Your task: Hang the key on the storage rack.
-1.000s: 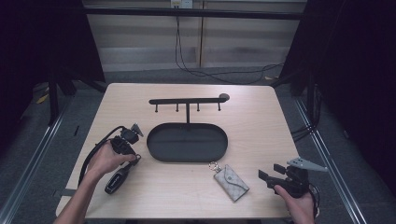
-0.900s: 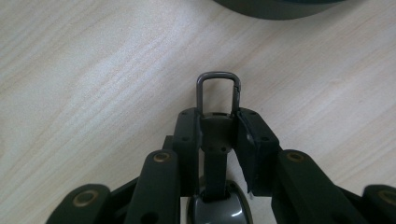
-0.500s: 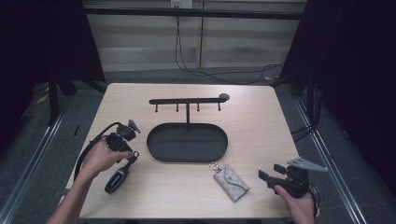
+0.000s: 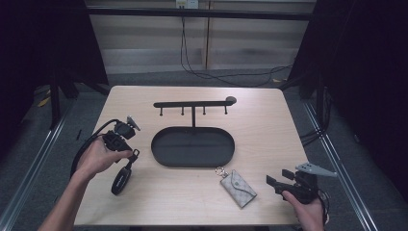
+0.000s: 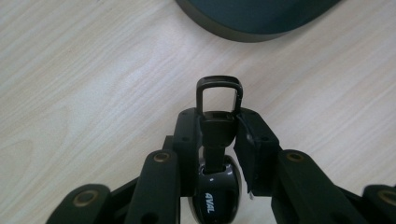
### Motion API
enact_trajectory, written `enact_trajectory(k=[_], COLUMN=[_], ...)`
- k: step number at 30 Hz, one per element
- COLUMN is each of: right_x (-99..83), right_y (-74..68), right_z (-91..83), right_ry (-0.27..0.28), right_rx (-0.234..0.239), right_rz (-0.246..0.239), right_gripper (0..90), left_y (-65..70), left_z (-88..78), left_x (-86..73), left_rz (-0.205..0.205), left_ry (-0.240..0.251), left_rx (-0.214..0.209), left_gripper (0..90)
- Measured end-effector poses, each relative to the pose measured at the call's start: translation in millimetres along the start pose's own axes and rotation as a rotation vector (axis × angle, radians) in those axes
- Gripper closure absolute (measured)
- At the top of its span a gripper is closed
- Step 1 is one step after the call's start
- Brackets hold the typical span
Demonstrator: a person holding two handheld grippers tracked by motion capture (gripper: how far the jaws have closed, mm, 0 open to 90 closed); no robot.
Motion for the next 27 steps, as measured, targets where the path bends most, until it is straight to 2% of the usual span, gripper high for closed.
enact_trajectory(k=[5,9,11,15,23,27], right_x=[0.0,-0.1,-0.1,-0.1,-0.1,-0.1], right_y=[0.0,0.0,-0.1,0.2,0.2,1.0], right_z=[0.0,0.2,0.1,0.1,0.2,0.3], right_ry=[0.000,-0.002,-0.002,0.000,-0.002,0.000], right_rx=[0.000,-0.002,-0.002,-0.001,0.001,0.002], right_rz=[-0.001,-0.002,-0.003,0.000,0.002,0.007], right_gripper=[24.9,24.9,24.9,24.9,24.9,24.9], left_y=[0.9,3.0,3.3,3.5,2.9,4.0], left_z=[-10.8,-22.0,-28.0,-36.7,-47.0,-50.4], left_x=[2.3,6.3,8.5,11.3,14.6,16.6], left_rz=[0.034,0.034,0.045,0.062,0.047,0.055], left_ry=[-0.007,0.002,0.014,0.016,0.024,0.011], left_rx=[0.029,0.024,0.040,0.036,0.046,0.045], left_gripper=[70.7,70.7,70.6,70.7,70.7,70.7])
Point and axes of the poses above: each handheld gripper's, and its own axes: z roughly forward along the jaws, x roughly out of its top, y roughly to its right, the point moved 6 cm from there along z, roughly forward along the jaws, and after that the axes turned 10 degrees about x, right-handed, at the moved point
